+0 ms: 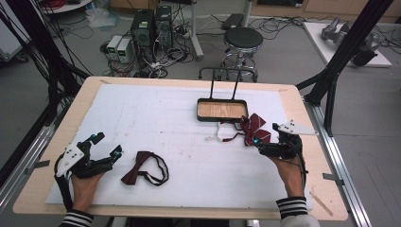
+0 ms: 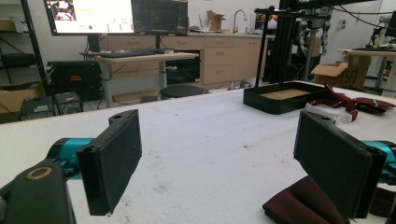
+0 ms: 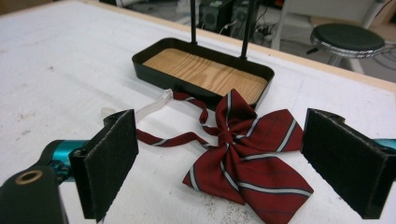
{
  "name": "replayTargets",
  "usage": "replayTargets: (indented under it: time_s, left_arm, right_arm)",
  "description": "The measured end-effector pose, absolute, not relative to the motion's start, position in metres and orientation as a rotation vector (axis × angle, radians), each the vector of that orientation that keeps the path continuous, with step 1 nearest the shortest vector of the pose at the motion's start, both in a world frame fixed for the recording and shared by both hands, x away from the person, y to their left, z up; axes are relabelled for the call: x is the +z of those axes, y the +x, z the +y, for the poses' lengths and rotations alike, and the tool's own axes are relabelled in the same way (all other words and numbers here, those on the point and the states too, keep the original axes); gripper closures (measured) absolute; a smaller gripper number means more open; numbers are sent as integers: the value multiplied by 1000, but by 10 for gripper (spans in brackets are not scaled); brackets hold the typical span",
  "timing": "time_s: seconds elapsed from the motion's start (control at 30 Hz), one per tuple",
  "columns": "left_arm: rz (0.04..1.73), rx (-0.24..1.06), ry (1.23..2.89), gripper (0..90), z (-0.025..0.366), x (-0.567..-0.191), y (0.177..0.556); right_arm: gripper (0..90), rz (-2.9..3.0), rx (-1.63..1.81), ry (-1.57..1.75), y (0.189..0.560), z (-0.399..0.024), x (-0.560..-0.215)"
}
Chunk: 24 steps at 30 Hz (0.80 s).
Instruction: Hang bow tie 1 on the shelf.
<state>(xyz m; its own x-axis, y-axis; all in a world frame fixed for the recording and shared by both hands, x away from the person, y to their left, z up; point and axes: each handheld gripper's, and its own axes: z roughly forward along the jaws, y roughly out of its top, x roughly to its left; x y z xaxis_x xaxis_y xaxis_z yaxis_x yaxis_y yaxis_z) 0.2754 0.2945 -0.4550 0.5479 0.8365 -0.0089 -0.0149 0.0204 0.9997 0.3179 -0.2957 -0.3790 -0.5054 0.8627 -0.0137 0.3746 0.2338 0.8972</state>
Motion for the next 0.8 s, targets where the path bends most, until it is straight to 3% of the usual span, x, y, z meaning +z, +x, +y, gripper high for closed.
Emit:
replayTargets:
  time_s: [0.8]
  left_arm:
    - [767,772,1396,154,295,-455,275]
  right_arm:
    - [111,2293,983,1237,382,-282,-370]
